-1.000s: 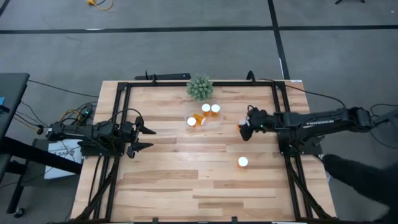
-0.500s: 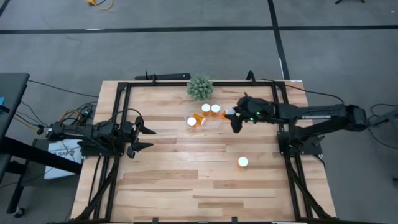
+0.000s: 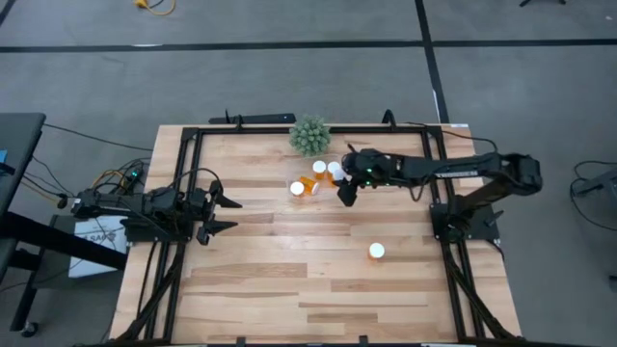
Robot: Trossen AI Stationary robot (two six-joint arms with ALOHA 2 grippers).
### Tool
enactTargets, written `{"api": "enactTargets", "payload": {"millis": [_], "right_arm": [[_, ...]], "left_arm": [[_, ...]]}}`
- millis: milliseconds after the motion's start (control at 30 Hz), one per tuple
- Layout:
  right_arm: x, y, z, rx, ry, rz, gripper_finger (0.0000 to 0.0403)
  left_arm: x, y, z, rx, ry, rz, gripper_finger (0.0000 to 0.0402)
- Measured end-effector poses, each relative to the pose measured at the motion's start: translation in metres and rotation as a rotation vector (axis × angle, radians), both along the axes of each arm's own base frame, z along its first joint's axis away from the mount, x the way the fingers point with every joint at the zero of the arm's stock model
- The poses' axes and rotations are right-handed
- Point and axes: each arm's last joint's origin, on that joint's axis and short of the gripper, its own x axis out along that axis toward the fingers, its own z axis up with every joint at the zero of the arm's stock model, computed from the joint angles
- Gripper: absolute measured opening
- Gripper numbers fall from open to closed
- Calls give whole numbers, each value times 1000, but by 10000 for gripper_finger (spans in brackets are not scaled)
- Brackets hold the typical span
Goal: Pick and place pill bottles into a basket
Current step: Put the orange pill bottle into the transparent bin
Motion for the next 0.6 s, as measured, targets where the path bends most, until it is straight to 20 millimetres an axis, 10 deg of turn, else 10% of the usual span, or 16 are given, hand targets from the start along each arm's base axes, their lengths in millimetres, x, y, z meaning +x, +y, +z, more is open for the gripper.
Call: {"api": "enactTargets", "payload": {"millis": [600], "right_arm": [[16, -17, -48, 78, 144, -4, 215]], "left_arm": [[0, 0, 0, 0, 0, 0, 254]]}}
